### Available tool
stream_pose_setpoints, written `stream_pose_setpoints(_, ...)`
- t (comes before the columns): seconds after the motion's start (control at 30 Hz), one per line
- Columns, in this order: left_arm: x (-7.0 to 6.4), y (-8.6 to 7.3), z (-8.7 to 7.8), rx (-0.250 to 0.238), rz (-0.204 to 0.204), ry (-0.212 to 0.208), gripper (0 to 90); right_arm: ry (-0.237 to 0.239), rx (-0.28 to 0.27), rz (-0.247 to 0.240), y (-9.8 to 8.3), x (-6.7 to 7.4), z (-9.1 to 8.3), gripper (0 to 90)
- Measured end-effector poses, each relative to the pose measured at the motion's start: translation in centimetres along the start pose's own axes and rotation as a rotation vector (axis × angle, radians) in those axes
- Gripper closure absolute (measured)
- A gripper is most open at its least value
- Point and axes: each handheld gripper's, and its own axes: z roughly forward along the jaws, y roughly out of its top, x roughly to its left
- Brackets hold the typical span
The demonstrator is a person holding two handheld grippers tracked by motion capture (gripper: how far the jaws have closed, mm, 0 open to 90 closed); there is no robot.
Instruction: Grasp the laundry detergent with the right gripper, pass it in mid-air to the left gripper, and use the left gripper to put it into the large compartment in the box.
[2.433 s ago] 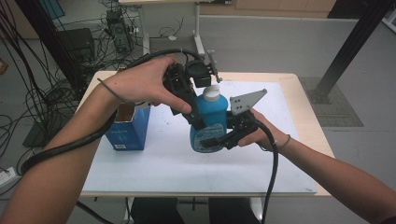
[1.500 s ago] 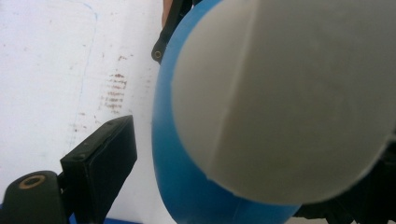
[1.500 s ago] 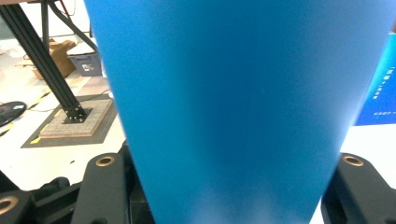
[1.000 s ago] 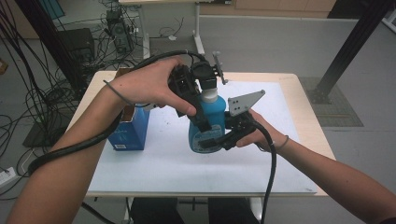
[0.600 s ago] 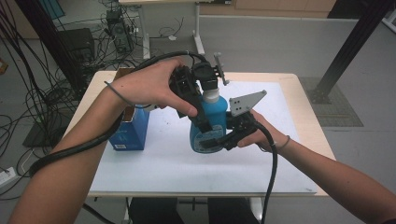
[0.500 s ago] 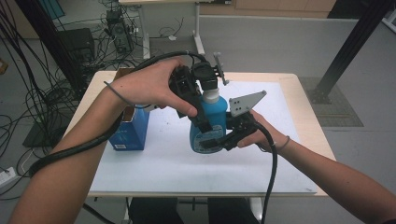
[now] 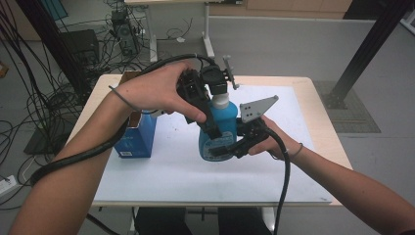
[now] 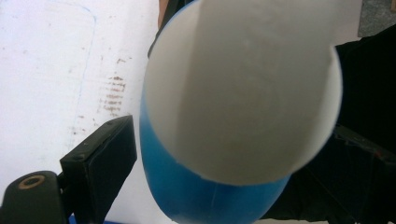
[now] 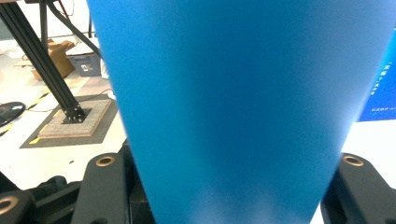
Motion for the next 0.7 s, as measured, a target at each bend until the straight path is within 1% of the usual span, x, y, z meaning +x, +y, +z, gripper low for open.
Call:
stream_pose_setpoints(0.53,0.41,-0.18,0.07,0.006,-0.005,-0.002,10.5,0.006,-0.002,-0.002,-0.04,-0.29,0.23,40.2)
stream_pose_setpoints(0.7,0.4,-0.09,-0.1,0.004,0.002,-0.002,10.5,0.004,0.005,-0.014,0.06,-0.31,0.29,40.2)
